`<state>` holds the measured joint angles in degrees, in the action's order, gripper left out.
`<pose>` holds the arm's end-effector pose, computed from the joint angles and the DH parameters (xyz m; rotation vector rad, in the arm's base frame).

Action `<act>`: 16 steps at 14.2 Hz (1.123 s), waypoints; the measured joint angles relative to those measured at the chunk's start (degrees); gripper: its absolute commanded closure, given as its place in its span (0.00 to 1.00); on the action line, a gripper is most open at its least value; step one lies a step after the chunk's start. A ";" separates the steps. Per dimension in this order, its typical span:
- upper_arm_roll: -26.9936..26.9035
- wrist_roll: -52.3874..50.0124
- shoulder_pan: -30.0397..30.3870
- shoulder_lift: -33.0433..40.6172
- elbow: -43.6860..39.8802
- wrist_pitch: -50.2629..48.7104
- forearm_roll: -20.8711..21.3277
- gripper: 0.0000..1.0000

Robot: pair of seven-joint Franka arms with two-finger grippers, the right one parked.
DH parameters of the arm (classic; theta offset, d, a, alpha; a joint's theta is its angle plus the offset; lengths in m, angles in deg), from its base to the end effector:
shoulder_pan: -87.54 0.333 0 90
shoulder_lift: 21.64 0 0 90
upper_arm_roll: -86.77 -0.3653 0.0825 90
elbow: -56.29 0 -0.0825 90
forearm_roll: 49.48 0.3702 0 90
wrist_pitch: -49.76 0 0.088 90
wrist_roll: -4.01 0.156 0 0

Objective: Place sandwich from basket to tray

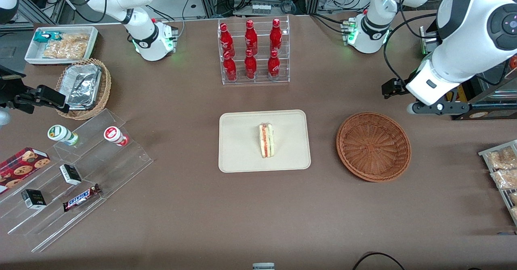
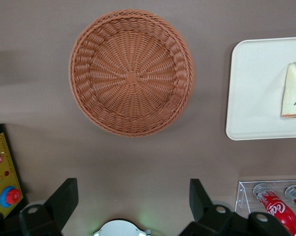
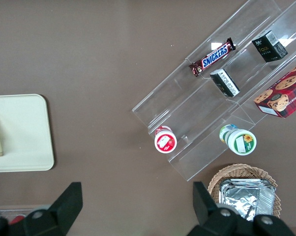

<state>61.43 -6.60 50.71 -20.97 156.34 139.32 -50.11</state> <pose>0.5068 -0.1037 0.5510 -3.1125 0.0233 0.2689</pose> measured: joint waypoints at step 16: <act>36.36 3.49 42.37 2.02 -2.45 -5.32 0.20 0.00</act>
